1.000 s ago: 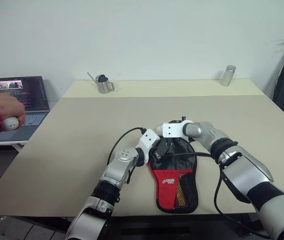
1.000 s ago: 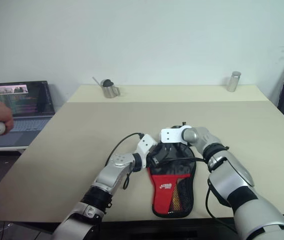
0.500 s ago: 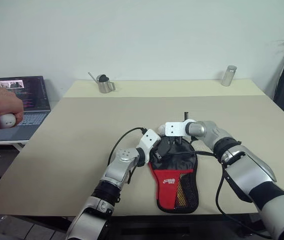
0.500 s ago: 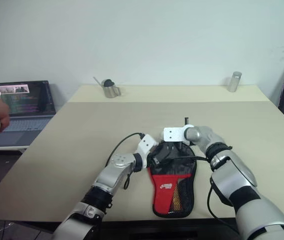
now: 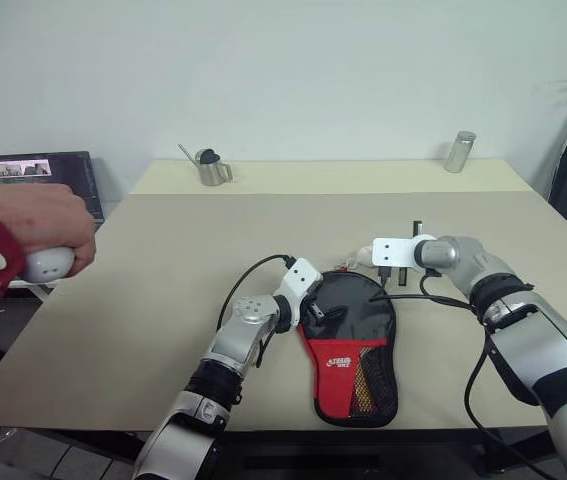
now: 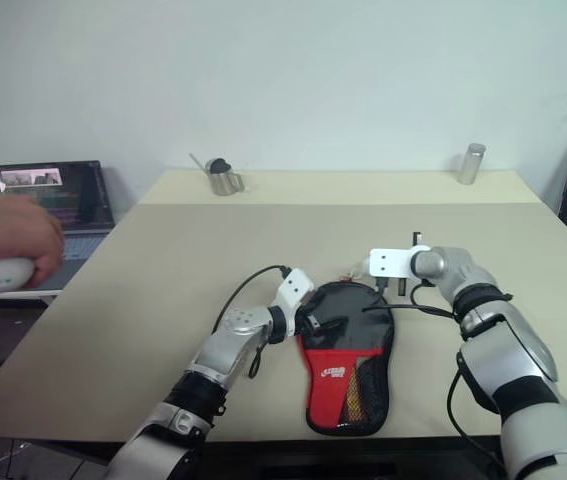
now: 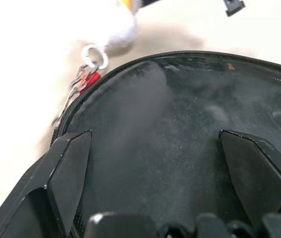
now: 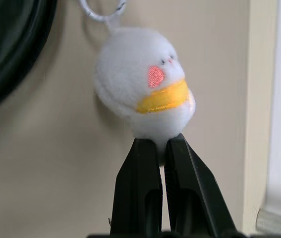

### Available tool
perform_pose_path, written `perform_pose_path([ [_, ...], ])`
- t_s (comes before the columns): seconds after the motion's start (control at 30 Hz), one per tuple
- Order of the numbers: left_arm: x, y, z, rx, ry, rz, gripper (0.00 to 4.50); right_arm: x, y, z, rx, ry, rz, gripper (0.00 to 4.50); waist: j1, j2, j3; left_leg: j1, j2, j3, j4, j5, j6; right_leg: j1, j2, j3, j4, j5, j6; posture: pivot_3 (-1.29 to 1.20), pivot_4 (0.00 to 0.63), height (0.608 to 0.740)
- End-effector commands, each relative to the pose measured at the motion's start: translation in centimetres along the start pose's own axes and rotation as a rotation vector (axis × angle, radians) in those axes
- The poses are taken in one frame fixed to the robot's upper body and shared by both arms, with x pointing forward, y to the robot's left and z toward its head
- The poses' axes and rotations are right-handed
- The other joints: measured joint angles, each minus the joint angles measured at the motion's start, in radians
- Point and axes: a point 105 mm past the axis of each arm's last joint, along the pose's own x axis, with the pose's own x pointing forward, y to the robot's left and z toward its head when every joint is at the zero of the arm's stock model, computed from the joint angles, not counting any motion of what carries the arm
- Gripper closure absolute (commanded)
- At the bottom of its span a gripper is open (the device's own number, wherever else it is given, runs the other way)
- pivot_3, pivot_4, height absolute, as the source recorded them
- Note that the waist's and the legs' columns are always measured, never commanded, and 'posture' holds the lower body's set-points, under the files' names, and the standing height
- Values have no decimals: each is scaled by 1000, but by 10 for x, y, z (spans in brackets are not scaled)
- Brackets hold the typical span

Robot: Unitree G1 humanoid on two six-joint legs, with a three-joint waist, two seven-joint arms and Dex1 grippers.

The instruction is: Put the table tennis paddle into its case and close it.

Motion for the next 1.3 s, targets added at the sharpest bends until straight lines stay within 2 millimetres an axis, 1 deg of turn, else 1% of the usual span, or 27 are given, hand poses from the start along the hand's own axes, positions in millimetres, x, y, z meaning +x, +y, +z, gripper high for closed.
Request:
perform_pose_path([
  [0.03,5,-10,-22,-16,85,-34,0,-13,-8,-24,22,61,-26,4467,3,0,0,0,0,0,0,0,0,0,0,0,0,0,0,0,150,740],
  [0.23,7,-11,-22,-12,84,-48,0,-29,1,-54,28,129,15,4467,18,0,0,0,0,-1,0,0,0,2,0,-1,-2,0,0,0,150,740],
  [0.4,10,-12,-21,-8,86,-56,0,-52,14,-75,31,143,118,4467,30,0,0,0,0,-2,0,0,0,4,0,-3,-4,0,0,0,150,740],
  [0.53,11,-12,-21,-6,88,-59,0,-74,30,-83,27,135,231,4467,35,1,0,0,0,-4,0,0,1,8,0,-5,-11,0,1,0,150,740],
  [0.63,12,-12,-21,-5,91,-62,0,-90,40,-84,27,132,298,4467,36,1,0,0,0,-5,0,-2,3,10,0,-5,-14,1,2,0,150,740],
  [0.67,12,-11,-21,-4,92,-63,0,-98,45,-85,15,136,331,4467,36,1,0,0,0,-5,0,-2,3,10,0,-5,-14,1,2,0,150,740],
  [0.73,13,-11,-21,-3,94,-65,0,-110,53,-83,1,136,383,4467,43,1,0,0,0,-5,0,-2,3,10,0,-6,-14,0,2,0,150,740],
  [0.87,15,-11,-20,1,95,-73,0,-125,70,-71,-1,104,474,4467,47,1,0,1,1,-5,0,-2,3,11,0,-6,-14,0,3,0,150,740],
  [0.93,16,-11,-20,1,96,-75,0,-135,81,-63,-4,77,536,4467,51,1,0,1,1,-5,0,-2,3,12,0,-6,-14,0,3,0,150,740],
  [1.07,17,-11,-22,3,105,-78,0,-159,115,-28,8,-45,710,4467,52,1,0,0,0,-6,0,-3,3,12,-1,-7,-16,-1,4,0,150,740],
  [1.2,20,-11,-21,5,108,-78,0,-168,132,-15,1,-70,772,4467,51,1,0,1,0,-6,0,-3,4,13,-2,-7,-16,-1,5,0,150,740],
  [1.3,23,-12,-19,10,109,-83,0,-173,153,-7,-21,-91,840,4467,53,1,0,1,1,-6,0,-3,4,14,-2,-7,-15,-1,6,0,150,740],
])
